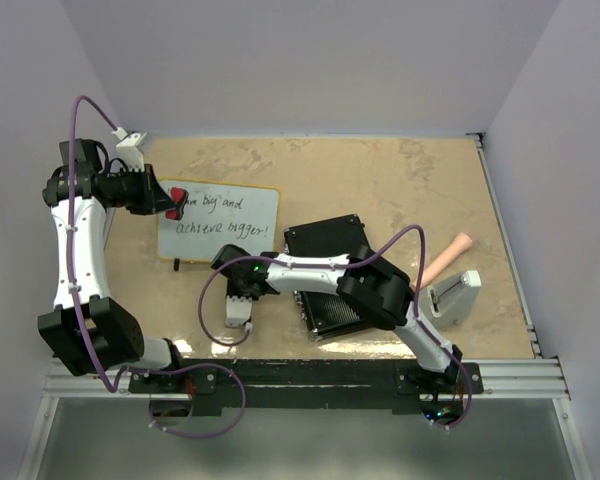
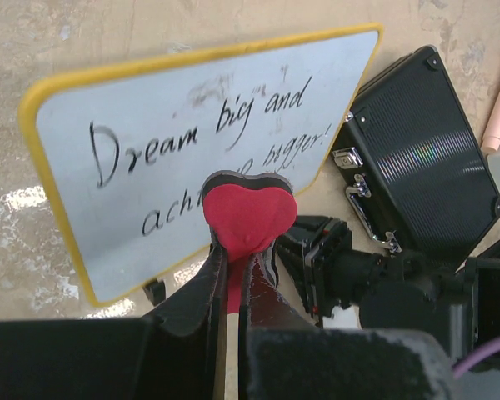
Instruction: Erase the whiteboard
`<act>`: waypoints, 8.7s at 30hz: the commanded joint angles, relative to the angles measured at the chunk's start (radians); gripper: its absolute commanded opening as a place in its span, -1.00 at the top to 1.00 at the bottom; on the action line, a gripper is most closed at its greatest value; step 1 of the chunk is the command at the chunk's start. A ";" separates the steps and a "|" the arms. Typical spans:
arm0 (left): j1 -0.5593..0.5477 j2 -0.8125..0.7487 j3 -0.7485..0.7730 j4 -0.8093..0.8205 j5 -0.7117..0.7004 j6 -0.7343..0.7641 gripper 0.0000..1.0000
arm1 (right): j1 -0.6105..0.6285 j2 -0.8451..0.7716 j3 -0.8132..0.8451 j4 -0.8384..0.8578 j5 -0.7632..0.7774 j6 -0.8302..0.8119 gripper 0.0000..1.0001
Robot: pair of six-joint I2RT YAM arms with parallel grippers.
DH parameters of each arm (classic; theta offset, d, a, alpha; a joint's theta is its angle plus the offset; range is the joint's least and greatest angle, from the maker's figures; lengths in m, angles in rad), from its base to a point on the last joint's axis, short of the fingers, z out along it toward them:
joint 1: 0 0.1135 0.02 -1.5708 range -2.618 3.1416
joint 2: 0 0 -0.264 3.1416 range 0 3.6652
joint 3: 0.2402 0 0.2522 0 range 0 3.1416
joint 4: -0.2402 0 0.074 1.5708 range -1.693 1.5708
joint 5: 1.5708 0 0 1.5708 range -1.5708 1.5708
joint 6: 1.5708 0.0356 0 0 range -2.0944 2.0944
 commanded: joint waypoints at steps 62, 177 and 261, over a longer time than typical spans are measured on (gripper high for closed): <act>0.225 -0.256 -0.337 0.094 0.009 0.739 1.00 | -0.420 -0.324 -0.043 0.282 -0.887 1.985 -0.66; 0.100 -0.278 -0.564 0.446 -0.032 0.915 -0.11 | -0.506 -0.152 -0.031 0.569 -1.130 2.339 0.58; 0.110 -0.239 -0.714 0.589 -0.103 0.690 0.02 | -0.504 -0.128 -0.005 0.528 -1.111 2.338 1.00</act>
